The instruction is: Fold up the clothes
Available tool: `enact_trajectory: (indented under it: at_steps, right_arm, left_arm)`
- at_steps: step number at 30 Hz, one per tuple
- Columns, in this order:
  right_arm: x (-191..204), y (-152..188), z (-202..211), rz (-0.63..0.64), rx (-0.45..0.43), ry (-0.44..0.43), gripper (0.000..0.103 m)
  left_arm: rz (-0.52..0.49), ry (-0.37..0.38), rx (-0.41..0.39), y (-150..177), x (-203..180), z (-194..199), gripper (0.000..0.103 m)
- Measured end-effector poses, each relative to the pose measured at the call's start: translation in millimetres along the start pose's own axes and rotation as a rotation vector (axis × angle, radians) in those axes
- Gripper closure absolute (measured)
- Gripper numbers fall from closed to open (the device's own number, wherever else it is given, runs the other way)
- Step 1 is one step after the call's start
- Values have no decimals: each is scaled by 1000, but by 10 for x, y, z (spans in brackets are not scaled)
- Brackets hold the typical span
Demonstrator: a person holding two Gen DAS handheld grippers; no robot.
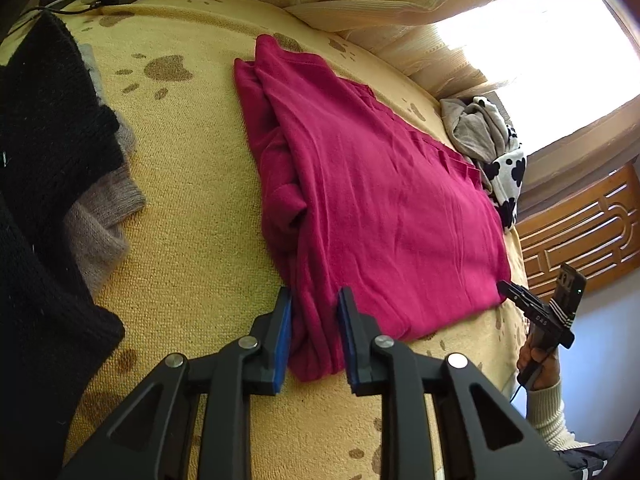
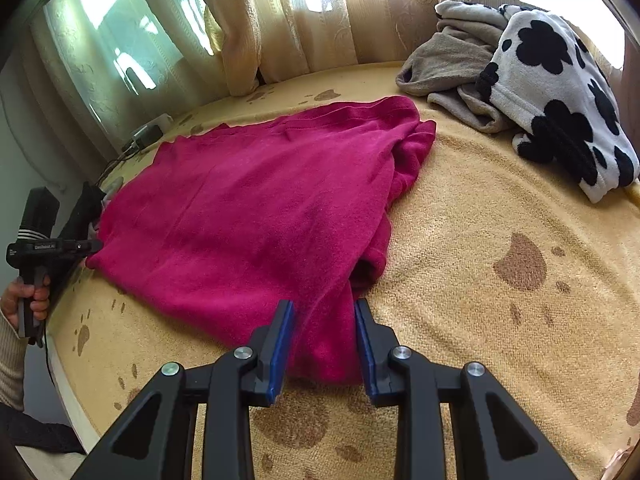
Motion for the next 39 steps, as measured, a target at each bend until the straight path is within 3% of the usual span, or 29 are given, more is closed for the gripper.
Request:
enact_trajectory:
  at_steps: [2,3,4,11,13,16,20,23,24,26,27,28,32,34,36,39]
  right_arm:
    - [8,6,8,7,-7,1,71]
    - [10,7,16,10,-10,0,73]
    - [9,2,33,14,-14,-4,80]
    - [-114,-94,303,17,-73,28,90]
    - [-195,-73,346,13,-70,61,96]
    - [-382,19,344,-18,-49,96,96]
    - [-494,62,358,-105,-83,-2,96]
    - [-508,-98,470,-153,-153,-35,95]
    - [-512,-164,492,-163,-167,-33,90]
    - [-528,-280,472,-186,-169,-26,61]
    - [-531,-334,460,-196,-174,-28,28]
    - [-521,-376,446,-200,-187,-45,17]
    - [-472,-546,395,-214,-217,-110,17]
    - [-474,-629,375,-211,-225,-114,17]
    - [-526,-703,295,-222,-197,-94,17]
    - [-608,-809,144,-221,-161,-79,17]
  left_arm:
    - [-3,-20,-2,-8,2,-8,79]
    - [-11,-42,-4,-12,5,-12,91]
    - [-20,-64,-5,-16,7,-14,93]
    - [-61,-88,-9,-35,20,63,95]
    - [-68,-102,-13,-30,48,92,95]
    - [-71,-115,-5,-18,60,66,95]
    - [-70,-123,5,-20,58,31,95]
    - [-11,-54,3,-65,97,83,94]
    - [15,-28,-8,-91,119,125,91]
    - [50,11,-33,-155,126,196,90]
    - [58,23,-45,-186,113,222,90]
    - [57,29,-55,-214,88,241,88]
    - [49,17,-79,-292,46,292,74]
    - [44,-5,-72,-293,90,286,56]
    - [42,-32,-52,-259,155,243,48]
    - [40,-63,-33,-165,236,191,47]
Point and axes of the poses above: each gripper's, at about its wrist camera, not at the fingertips, and z roughly against the way its jaws point, x to its left, y to its underside, the point moved 5 cm from there along -z, roughly the way its jaws point, and after that the axes turned 12 degrees about -y, right-handed, at the moved point
